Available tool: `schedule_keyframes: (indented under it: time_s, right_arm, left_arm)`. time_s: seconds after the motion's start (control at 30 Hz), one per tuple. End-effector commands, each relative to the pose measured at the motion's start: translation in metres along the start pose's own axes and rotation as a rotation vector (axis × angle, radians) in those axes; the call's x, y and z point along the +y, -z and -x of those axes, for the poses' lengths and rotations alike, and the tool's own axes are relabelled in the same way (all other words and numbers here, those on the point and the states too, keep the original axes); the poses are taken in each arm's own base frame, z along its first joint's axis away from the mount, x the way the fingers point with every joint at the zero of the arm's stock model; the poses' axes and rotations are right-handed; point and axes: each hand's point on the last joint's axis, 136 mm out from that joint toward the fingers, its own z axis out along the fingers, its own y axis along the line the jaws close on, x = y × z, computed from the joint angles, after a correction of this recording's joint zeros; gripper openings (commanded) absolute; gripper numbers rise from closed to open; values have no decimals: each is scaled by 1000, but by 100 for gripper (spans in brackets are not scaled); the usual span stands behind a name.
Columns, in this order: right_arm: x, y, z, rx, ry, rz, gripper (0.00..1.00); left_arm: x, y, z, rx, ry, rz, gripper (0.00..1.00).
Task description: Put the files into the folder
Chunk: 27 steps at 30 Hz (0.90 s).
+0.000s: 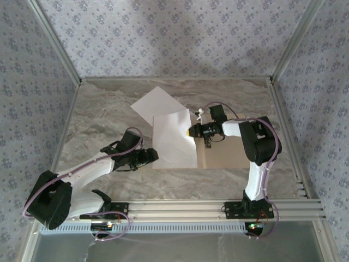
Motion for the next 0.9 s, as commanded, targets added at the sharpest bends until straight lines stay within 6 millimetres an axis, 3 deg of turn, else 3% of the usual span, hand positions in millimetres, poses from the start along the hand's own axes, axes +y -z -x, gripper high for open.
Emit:
schedule_keyframes:
  time_s: [0.0,0.53,0.63,0.87]
  right_arm:
    - [1,-6,1,6,-10,21,0]
    - [2,-7,1,9,-15,26,1]
    - [4,-5,2,8,-12,26,7]
    - [14,11,12,11,19,-28,32]
  left_arm:
    - [-1,3,3,-15,5,-4,75]
    - [1,2,3,-12,8,0,76]
    - [1,3,3,-14,8,-3,76]
    - [-3,6,6,-19,-3,-1,76]
